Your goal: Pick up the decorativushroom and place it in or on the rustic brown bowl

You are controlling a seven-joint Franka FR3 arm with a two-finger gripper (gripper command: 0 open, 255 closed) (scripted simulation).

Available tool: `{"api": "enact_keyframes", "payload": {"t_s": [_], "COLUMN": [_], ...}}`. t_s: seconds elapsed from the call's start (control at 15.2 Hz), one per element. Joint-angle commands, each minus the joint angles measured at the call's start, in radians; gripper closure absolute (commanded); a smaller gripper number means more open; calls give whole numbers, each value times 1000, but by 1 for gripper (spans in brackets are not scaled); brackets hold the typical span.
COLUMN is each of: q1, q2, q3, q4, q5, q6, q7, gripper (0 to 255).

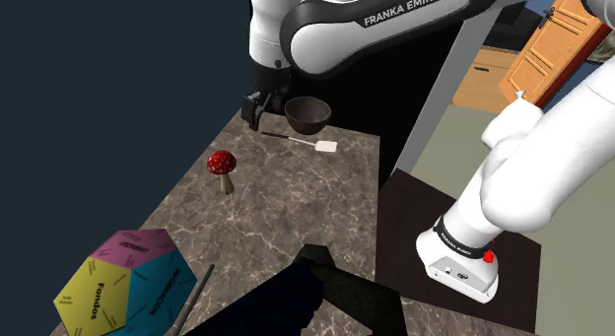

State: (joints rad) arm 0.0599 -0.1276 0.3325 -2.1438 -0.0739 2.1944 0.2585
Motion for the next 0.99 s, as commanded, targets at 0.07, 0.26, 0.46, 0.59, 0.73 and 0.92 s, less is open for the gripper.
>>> {"api": "enact_keyframes", "payload": {"t_s": [0.07, 0.26, 0.46, 0.59, 0.73, 0.92], "q1": [11, 32, 66, 94, 117, 121], "q2": [106, 221, 337, 415, 471, 497], "q3": [30, 48, 52, 48, 42, 33], "q4": [59, 136, 225, 291, 341, 338], "q5": [-67, -146, -226, -275, -308, -323], "q6": [38, 60, 69, 69, 66, 93], "q7": [56, 115, 168, 199, 217, 226], "gripper": [0, 0, 0, 0, 0, 0]}}
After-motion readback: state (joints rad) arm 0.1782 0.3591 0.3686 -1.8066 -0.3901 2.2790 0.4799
